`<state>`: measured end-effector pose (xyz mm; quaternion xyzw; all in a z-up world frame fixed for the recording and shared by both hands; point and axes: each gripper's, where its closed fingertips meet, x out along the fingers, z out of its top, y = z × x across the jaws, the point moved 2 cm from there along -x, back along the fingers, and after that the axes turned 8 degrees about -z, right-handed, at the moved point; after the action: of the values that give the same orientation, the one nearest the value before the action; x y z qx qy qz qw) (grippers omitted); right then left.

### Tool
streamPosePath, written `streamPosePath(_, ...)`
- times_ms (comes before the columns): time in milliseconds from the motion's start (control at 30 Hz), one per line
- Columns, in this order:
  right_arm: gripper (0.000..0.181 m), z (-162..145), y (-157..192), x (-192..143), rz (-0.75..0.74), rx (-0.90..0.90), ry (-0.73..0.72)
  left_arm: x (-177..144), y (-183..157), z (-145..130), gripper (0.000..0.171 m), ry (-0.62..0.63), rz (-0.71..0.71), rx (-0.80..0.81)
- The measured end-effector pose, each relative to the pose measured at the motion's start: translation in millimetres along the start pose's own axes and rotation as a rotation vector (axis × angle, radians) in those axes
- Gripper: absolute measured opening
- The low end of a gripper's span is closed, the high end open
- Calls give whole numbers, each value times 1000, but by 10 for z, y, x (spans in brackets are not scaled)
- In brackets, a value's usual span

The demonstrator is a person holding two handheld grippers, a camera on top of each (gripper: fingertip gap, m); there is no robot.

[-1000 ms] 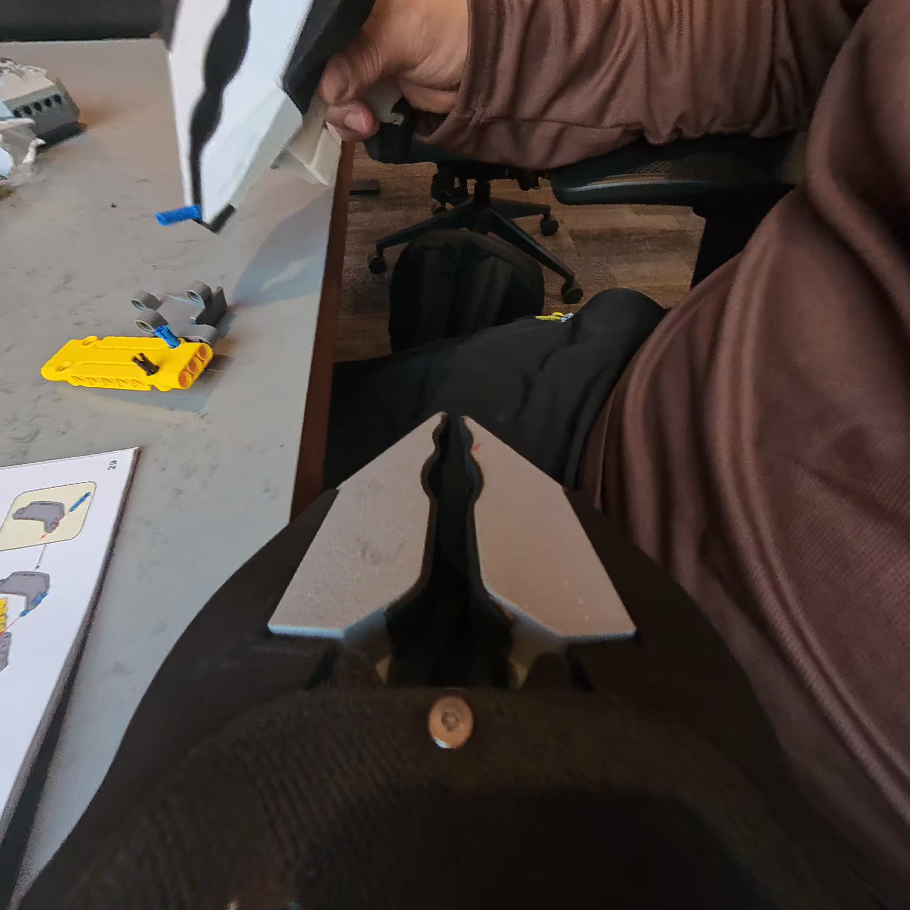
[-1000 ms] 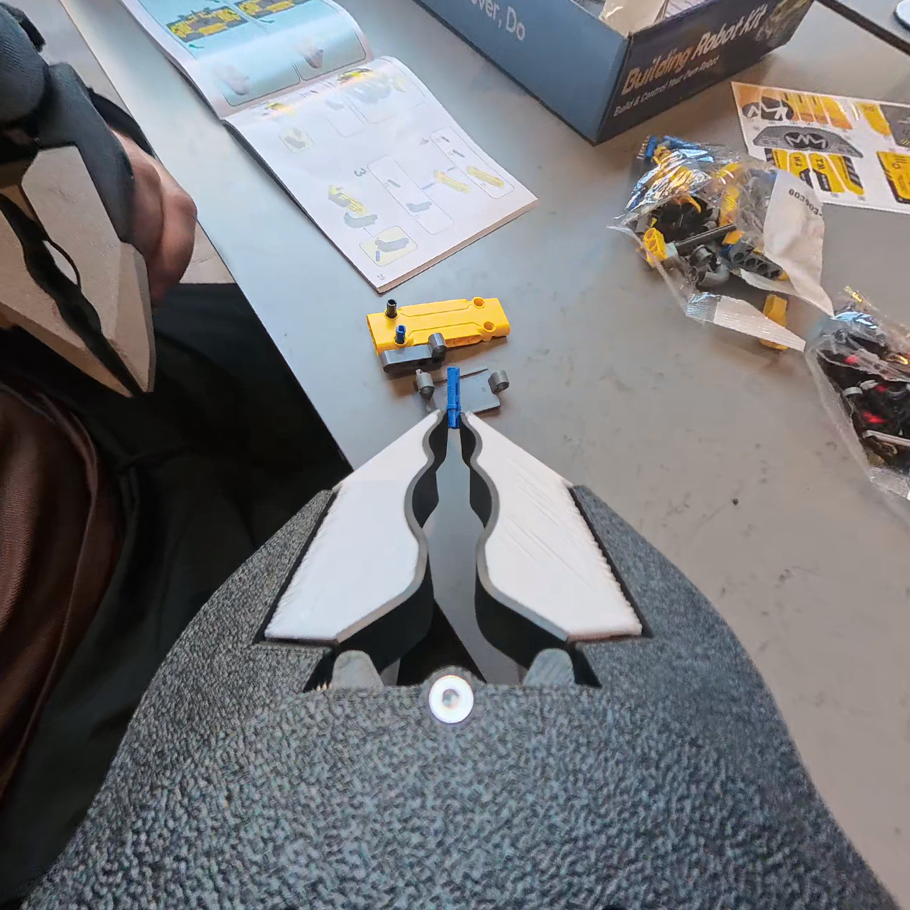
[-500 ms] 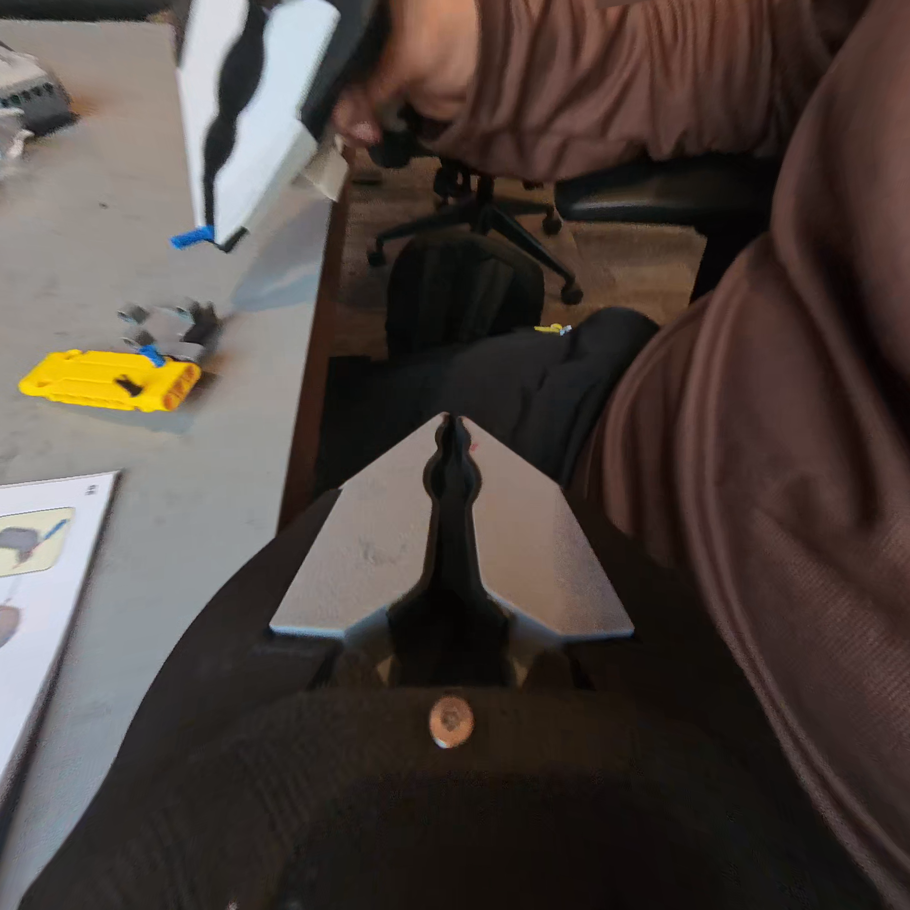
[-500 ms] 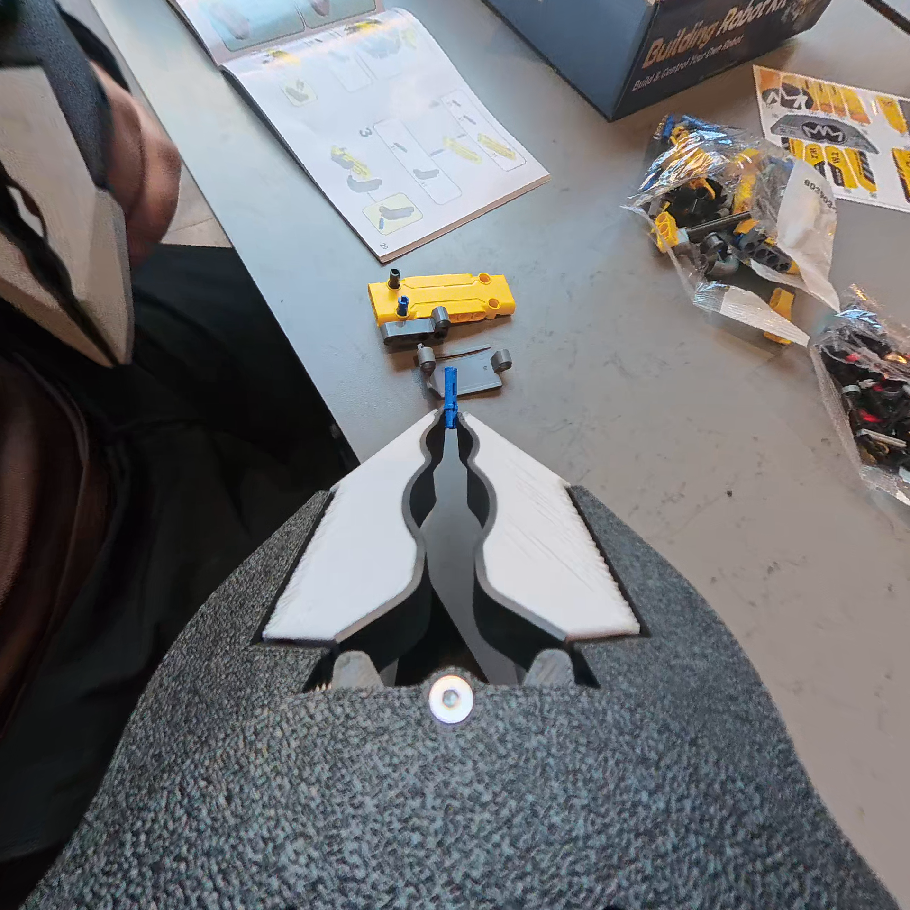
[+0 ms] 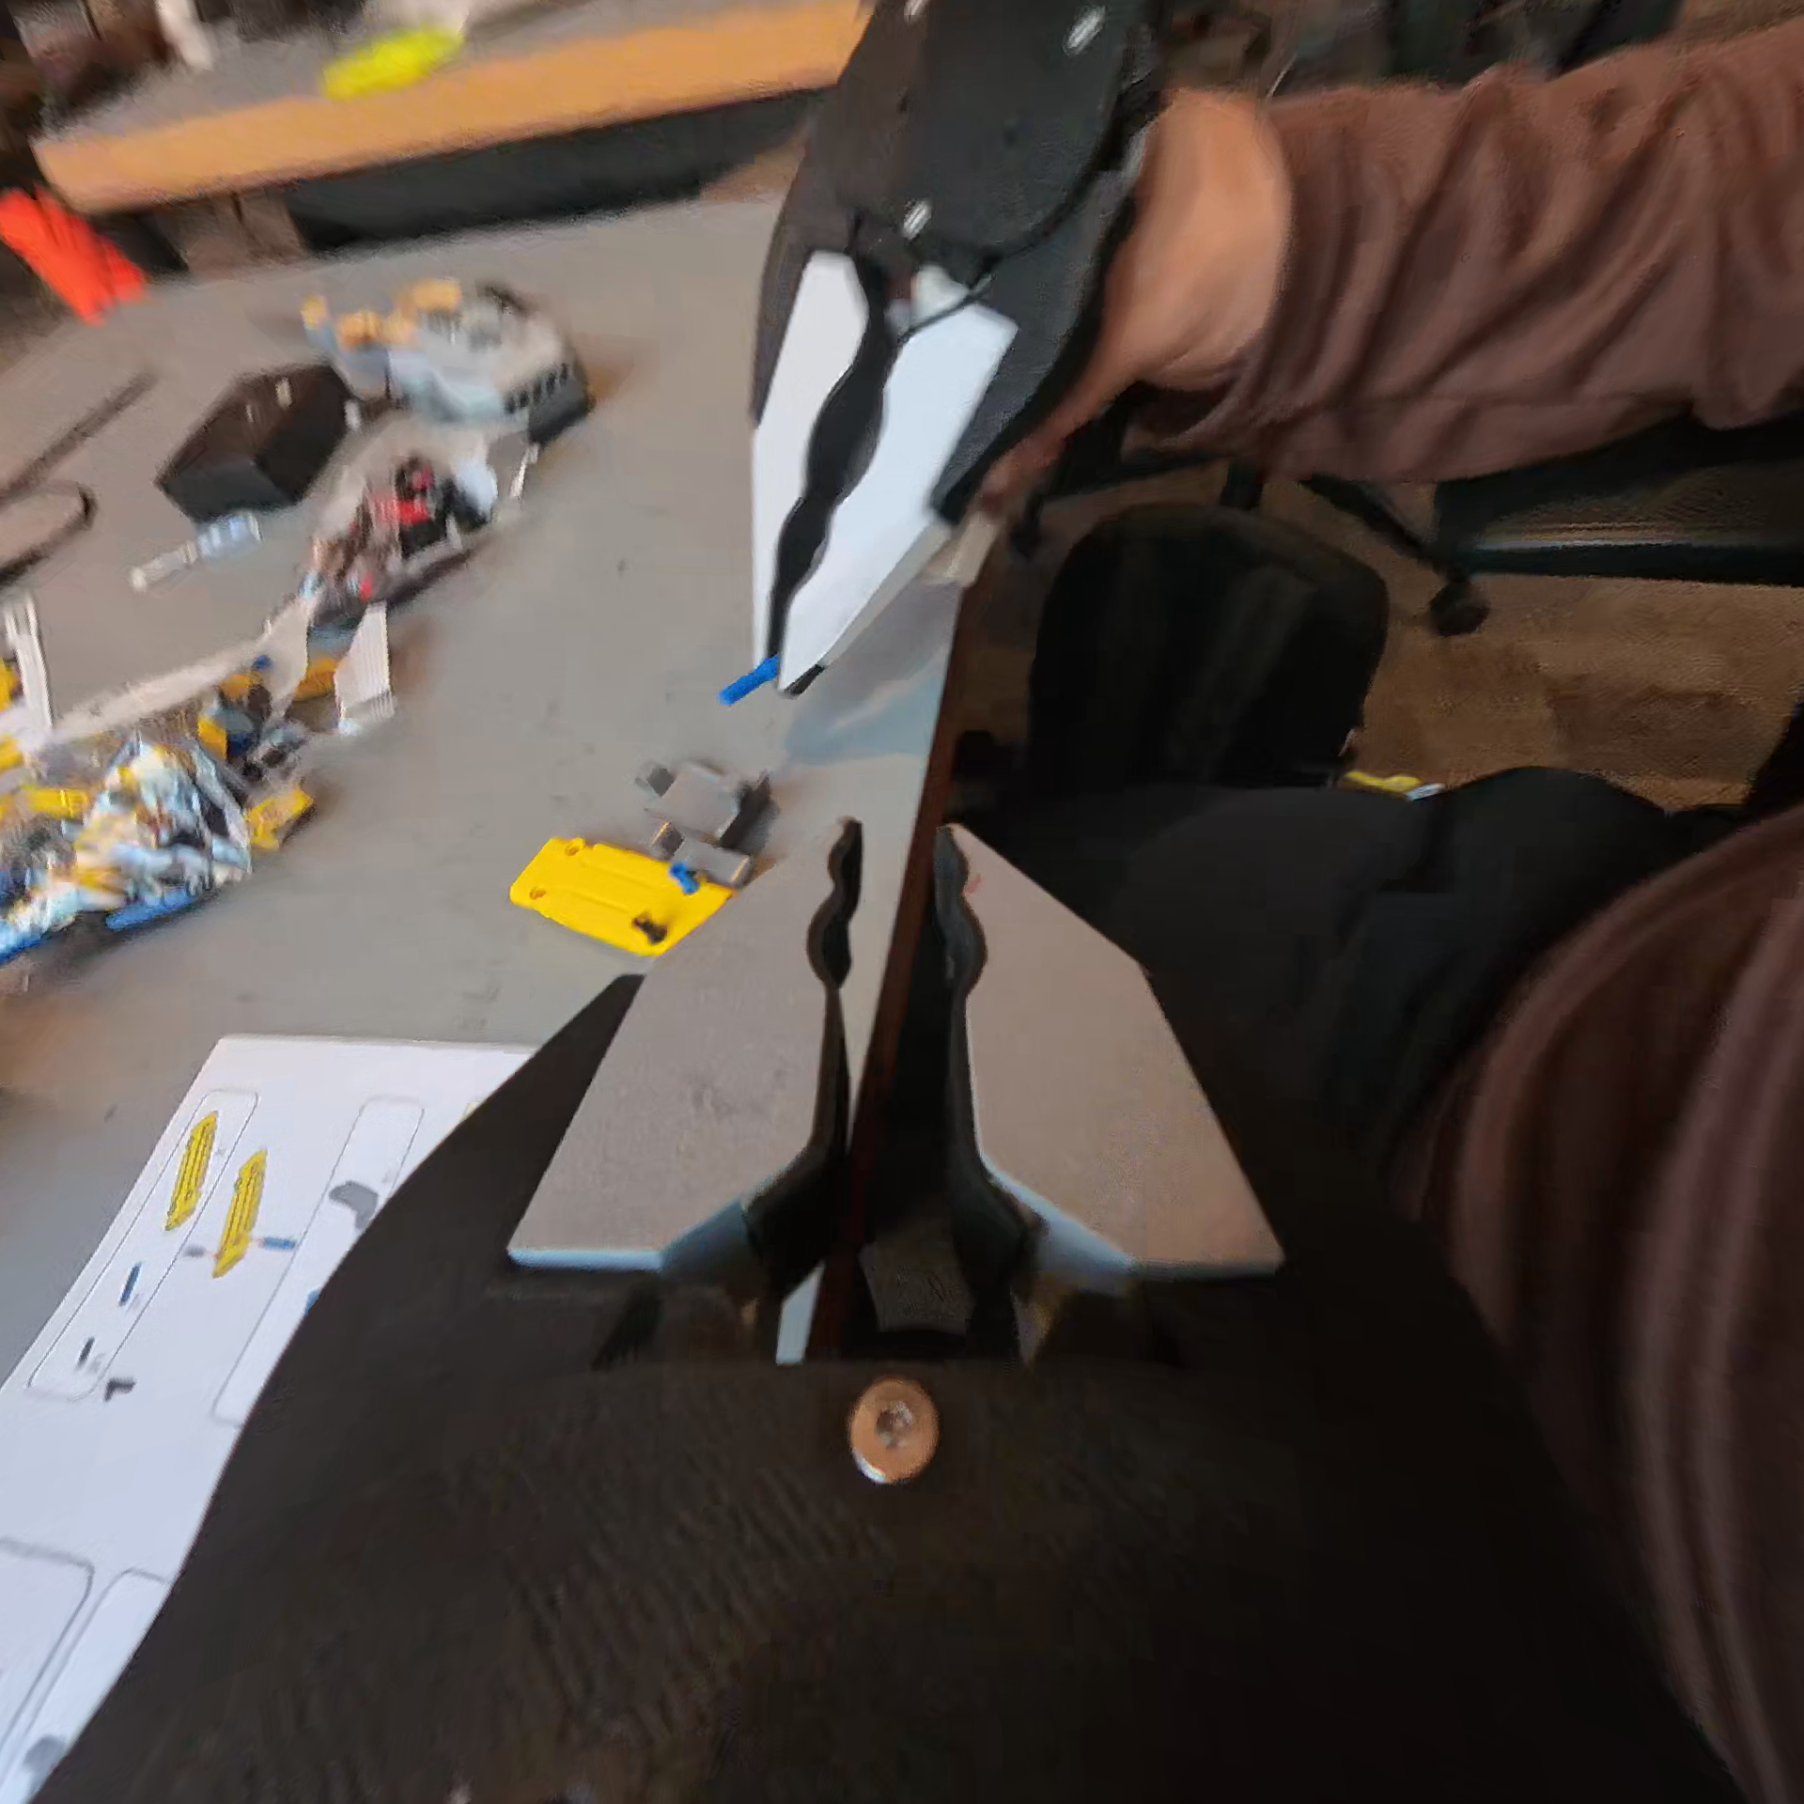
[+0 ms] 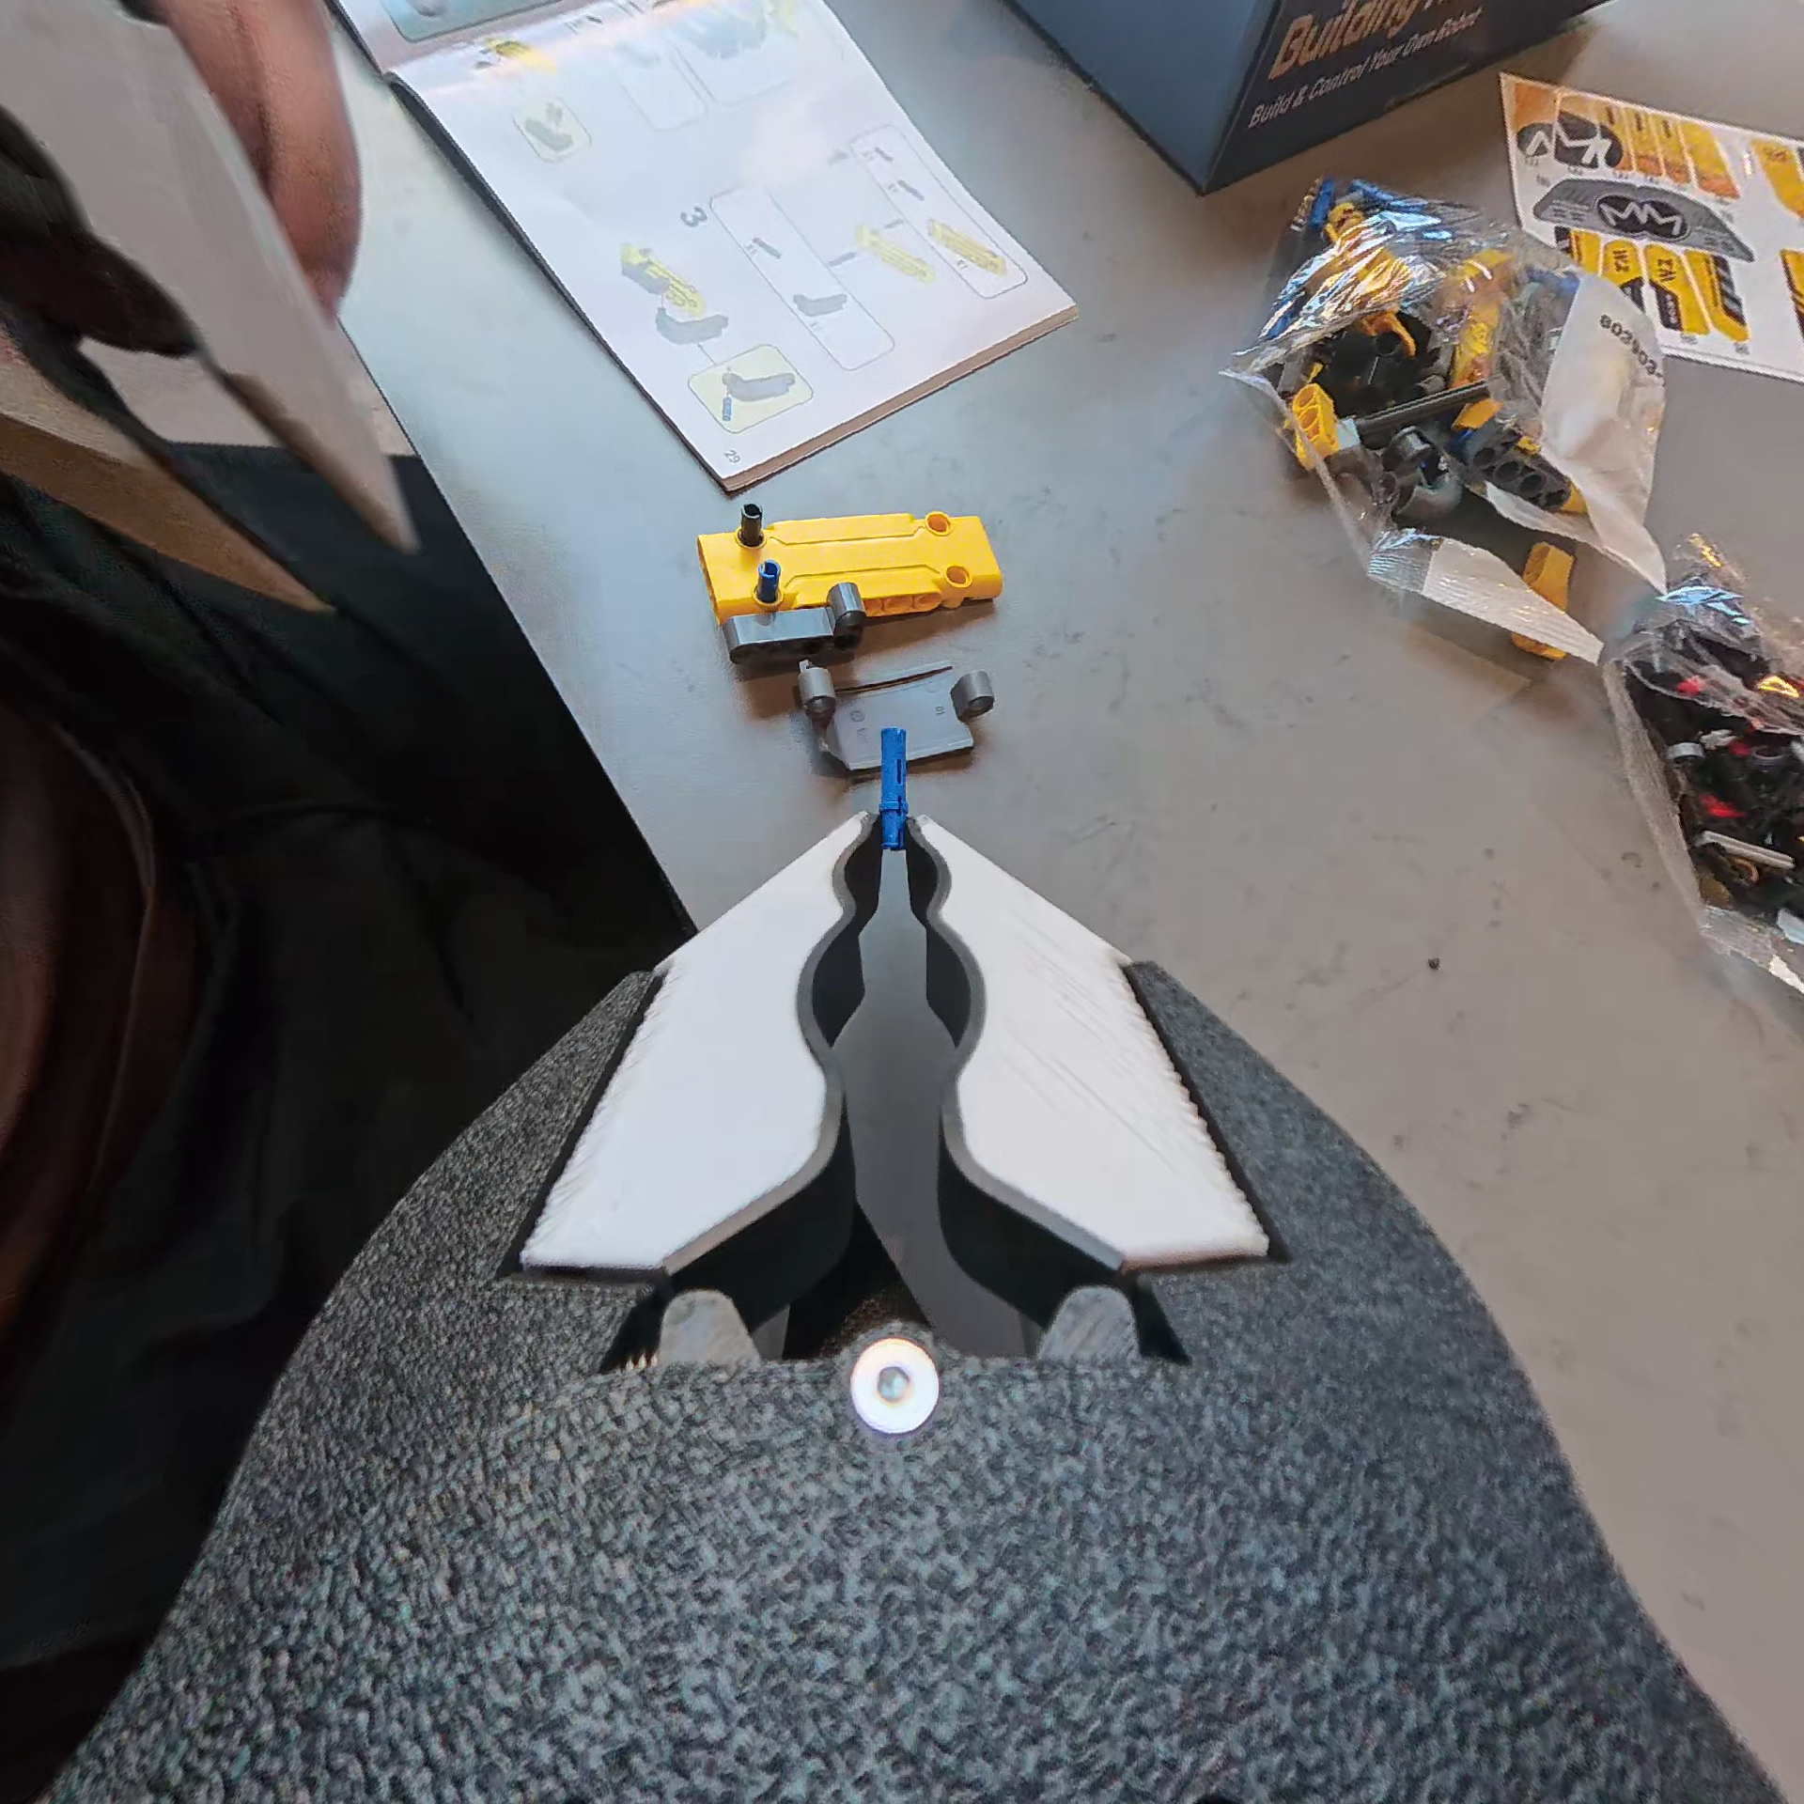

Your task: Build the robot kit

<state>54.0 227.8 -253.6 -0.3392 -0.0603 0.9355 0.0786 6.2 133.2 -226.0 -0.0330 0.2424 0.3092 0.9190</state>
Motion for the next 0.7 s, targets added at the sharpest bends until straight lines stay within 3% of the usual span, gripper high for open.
streamPosePath(67, 5, -15, -7, -10, -9, -3, 5, 95, 188, -115, 17, 111, 60, -69)
streamPosePath(167, 5, -19, -13, -31, -18, -10, 9, 151, 262, -244, 28, 162, 105, -158)
streamPosePath(367, 5, 7, -24, -54, -17, -6, -5, -26, 485, -366, 18, 182, 343, -169)
streamPosePath(533, 5, 43, -13, -41, -11, -12, -11, -84, 149, -214, 0, 43, 191, -274)
streamPosePath(700, 5, 51, -22, -37, -9, -8, -13, 165, 193, -307, 0, 135, 178, -297)
